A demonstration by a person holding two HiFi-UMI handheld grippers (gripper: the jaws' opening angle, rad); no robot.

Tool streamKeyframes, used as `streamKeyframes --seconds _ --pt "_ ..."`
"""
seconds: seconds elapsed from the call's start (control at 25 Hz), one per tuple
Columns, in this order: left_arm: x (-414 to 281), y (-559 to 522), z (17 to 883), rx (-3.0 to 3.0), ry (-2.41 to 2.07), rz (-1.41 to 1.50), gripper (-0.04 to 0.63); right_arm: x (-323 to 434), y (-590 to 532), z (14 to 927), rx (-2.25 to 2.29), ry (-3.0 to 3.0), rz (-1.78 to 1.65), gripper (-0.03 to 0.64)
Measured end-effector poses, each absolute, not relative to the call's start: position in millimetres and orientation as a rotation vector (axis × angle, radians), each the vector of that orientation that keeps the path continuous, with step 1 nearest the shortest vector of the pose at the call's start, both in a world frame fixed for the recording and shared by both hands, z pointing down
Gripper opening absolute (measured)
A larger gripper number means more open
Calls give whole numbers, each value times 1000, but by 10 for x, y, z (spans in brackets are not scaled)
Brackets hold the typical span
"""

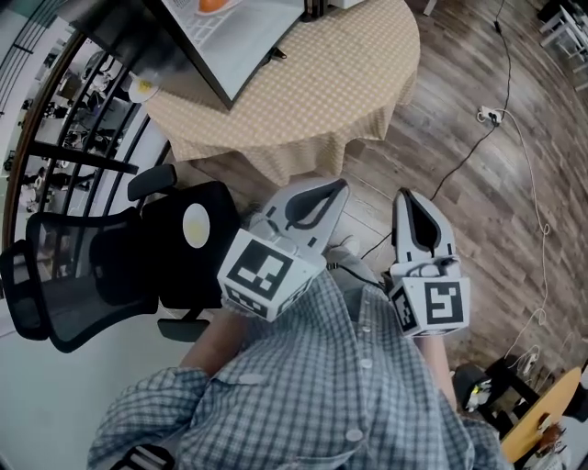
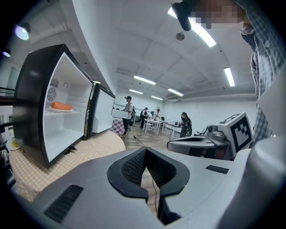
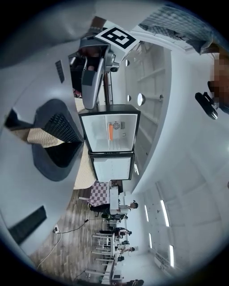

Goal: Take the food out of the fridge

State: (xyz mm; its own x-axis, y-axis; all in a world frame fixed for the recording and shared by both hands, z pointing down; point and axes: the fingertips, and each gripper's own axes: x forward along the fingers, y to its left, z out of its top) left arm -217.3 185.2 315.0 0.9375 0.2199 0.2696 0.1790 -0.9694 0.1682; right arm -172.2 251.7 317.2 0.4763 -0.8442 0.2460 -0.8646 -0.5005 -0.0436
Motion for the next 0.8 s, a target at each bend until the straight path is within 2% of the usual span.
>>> streamKeyframes --seconds 0.8 --pt "-1190 2066 3259 2984 115 448 -2 -666 3015 3430 2588 -1573 390 9"
